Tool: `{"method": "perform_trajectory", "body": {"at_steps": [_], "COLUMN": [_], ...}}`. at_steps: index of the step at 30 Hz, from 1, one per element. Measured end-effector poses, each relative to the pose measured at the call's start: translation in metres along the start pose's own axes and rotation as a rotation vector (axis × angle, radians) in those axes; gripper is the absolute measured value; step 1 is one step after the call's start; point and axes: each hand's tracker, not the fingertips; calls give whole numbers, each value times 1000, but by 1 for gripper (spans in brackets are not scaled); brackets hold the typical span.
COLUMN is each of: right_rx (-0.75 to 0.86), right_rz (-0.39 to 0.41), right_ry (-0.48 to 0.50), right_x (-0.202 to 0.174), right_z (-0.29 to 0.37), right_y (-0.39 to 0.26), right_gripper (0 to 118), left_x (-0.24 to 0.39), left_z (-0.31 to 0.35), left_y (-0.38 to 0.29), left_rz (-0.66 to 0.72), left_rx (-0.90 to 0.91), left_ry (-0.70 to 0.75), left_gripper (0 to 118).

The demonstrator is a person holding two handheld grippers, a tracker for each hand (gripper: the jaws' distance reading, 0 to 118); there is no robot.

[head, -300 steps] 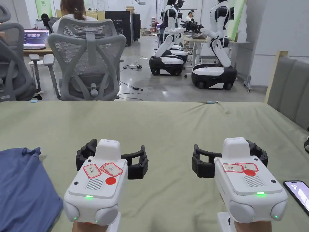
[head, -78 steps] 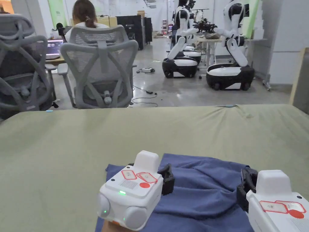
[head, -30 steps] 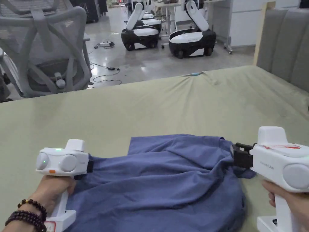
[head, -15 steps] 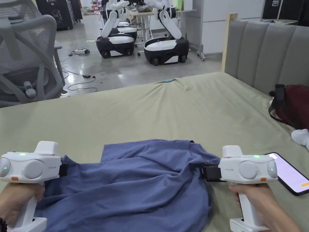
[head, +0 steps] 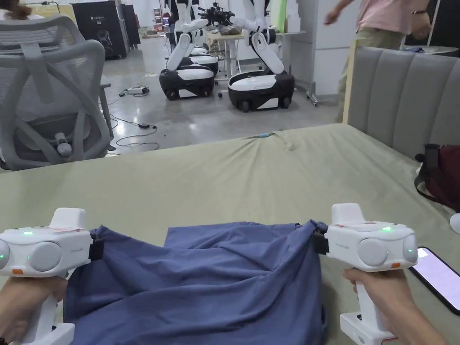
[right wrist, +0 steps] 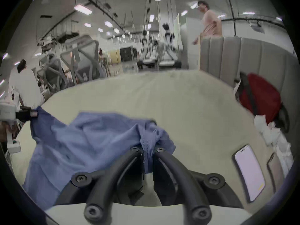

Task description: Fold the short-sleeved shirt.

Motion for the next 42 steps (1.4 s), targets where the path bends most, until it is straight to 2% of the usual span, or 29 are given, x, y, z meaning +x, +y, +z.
{"method": "perform_trajectory", "body": {"at_steps": [3,7,11,14,18,22,24,30,33,37,42], "right_rx": [98,226,304,363,407,422,424,488,484,461,371], "right_rz": [-2,109,145,133,173,123,109,110,135,147,170], "right_ry": [34,16,20,18,-37,-62,-72,-120,-135,-94,-63], "right_x": [-12,-44,-69,-77,-85,-87,-86,-91,-93,-90,-87], "right_z": [19,38,46,50,49,46,40,45,41,24,-18], "right_y": [43,98,160,211,275,326,346,365,360,342,289], "right_gripper": [10,10,10,10,10,10,10,10,10,10,10], "left_x": [-9,-20,-41,-59,-80,-87,-87,-77,-75,-70,-63], "left_z": [33,80,116,128,132,128,127,122,119,100,48], "left_y": [25,63,111,147,189,224,243,277,276,256,189], "left_rz": [23,51,55,31,47,30,76,85,96,107,148], "left_rx": [96,238,355,406,435,522,563,604,615,599,488], "left_ry": [-13,23,82,148,187,245,241,262,240,243,204], "left_gripper": [4,4,4,4,4,4,4,4,4,4,4]}}
